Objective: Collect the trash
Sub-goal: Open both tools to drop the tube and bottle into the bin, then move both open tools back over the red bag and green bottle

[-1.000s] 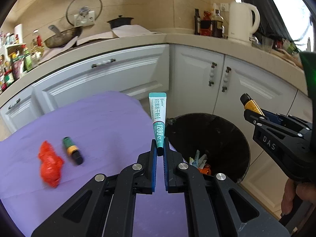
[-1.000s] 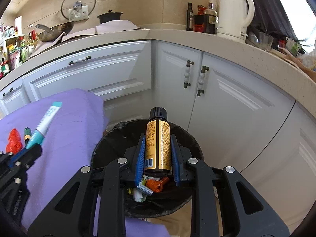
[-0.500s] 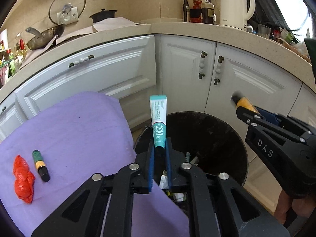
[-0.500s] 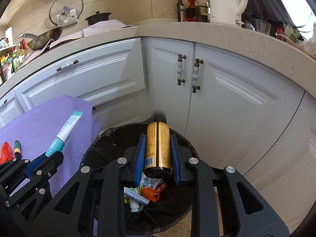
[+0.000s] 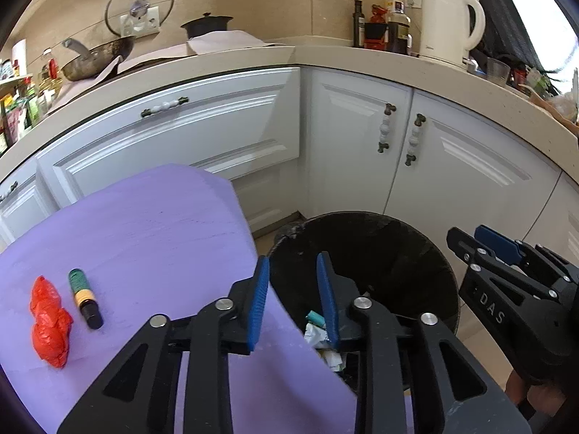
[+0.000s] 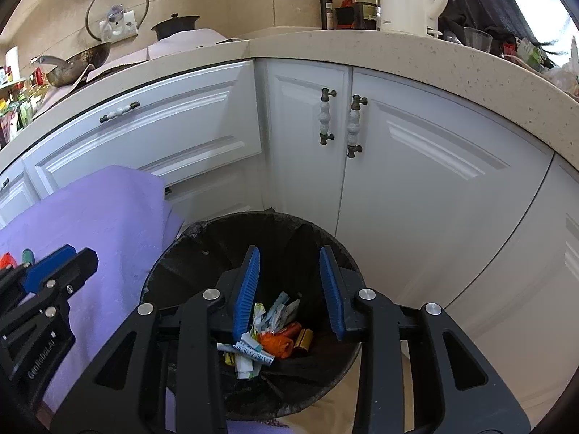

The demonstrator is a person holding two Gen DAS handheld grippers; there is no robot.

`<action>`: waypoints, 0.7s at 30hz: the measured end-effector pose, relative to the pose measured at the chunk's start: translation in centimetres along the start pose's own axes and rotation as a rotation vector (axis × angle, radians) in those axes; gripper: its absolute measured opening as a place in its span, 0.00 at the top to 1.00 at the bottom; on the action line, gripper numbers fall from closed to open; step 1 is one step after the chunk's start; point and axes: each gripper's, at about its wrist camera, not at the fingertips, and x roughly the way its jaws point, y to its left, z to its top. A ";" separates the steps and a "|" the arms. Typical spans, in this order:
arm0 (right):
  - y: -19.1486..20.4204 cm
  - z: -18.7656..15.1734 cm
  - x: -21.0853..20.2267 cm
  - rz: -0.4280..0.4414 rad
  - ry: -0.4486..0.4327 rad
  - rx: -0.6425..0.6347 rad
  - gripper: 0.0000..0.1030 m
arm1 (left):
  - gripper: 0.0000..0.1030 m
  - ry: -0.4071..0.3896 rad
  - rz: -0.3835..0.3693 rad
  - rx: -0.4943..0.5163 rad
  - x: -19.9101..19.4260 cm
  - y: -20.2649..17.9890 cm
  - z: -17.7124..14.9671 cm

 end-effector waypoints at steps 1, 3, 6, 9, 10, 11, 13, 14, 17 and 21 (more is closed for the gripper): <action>0.3 -0.1 -0.2 0.006 0.001 -0.004 0.67 | 0.70 0.000 0.005 -0.005 -0.2 0.3 -0.1; 1.0 -0.4 -0.6 0.013 0.003 -0.010 0.62 | 0.68 0.004 0.020 -0.017 -0.6 1.1 -0.3; 2.5 -0.9 -1.2 0.040 0.010 -0.022 0.60 | 0.64 0.012 0.046 -0.037 -1.6 2.6 -1.0; 4.3 -1.4 -1.7 0.071 0.017 -0.043 0.60 | 0.60 0.016 0.088 -0.054 -2.7 4.5 -2.0; 5.0 -1.6 -1.9 0.082 0.021 -0.049 0.60 | 0.59 0.018 0.103 -0.063 -3.2 5.3 -2.4; 5.5 -1.7 -2.0 0.093 0.023 -0.054 0.60 | 0.58 0.021 0.114 -0.069 -3.4 5.8 -2.7; 6.8 -2.1 -2.3 0.115 0.031 -0.069 0.60 | 0.55 0.024 0.143 -0.092 -4.2 7.3 -3.3; 7.5 -2.2 -2.3 0.124 0.034 -0.077 0.59 | 0.55 0.026 0.161 -0.105 -4.6 8.1 -3.7; 9.5 -2.5 -2.5 0.156 0.045 -0.102 0.59 | 0.50 0.025 0.220 -0.133 -5.6 10.4 -4.6; 12.2 -2.8 -2.6 0.192 0.055 -0.143 0.59 | 0.46 0.025 0.284 -0.177 -6.6 13.2 -5.6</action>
